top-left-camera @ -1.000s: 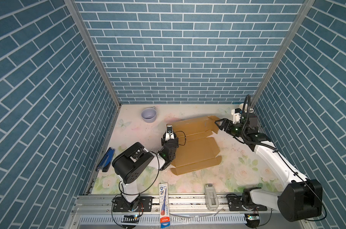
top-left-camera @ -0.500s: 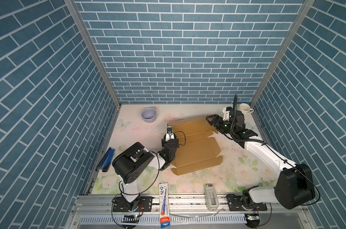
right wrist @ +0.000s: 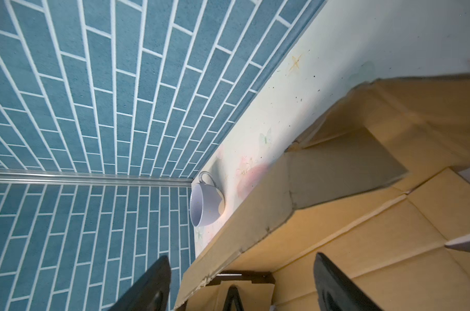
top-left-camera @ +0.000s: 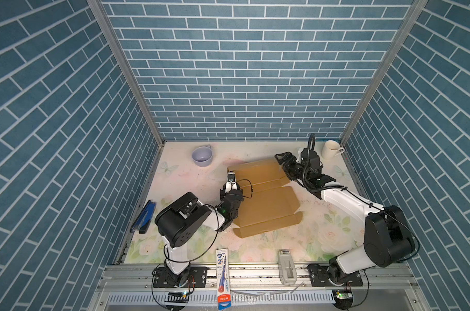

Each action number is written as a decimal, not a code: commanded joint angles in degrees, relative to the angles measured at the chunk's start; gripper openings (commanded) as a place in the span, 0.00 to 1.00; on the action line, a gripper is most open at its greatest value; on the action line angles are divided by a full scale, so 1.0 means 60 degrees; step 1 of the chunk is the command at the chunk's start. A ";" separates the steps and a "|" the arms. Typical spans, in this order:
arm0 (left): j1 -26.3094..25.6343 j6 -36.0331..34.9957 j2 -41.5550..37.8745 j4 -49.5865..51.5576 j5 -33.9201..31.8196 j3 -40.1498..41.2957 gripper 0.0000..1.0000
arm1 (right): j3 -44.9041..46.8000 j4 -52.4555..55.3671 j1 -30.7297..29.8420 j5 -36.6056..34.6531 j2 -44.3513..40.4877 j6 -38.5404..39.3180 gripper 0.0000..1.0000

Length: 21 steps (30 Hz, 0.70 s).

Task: Assemble paper box
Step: Press the bottom flaps of the flat cardboard box at the center of the table.

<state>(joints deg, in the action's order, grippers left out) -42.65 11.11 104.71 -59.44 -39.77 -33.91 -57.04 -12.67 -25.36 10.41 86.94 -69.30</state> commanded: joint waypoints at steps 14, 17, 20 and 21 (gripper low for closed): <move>0.0078 0.0014 0.0273 -0.0045 0.0077 0.0089 0.36 | -0.0369 -0.1581 -0.0160 -0.0440 0.1576 -0.1385 0.65; 0.0084 0.0016 0.0270 -0.0040 0.0080 0.0121 0.36 | -0.0416 -0.1620 -0.0167 -0.0491 0.1660 -0.1400 0.61; 0.0102 0.0015 0.0249 -0.0032 0.0070 0.0161 0.36 | -0.0448 -0.1732 -0.0182 -0.0491 0.1794 -0.1485 0.52; 0.0102 0.0010 0.0244 -0.0040 0.0051 0.0187 0.36 | -0.0455 -0.1762 -0.0184 -0.0491 0.1852 -0.1542 0.50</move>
<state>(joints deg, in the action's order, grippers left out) -42.39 11.11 105.60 -59.46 -39.46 -33.80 -57.36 -21.30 -26.02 8.60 96.55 -76.58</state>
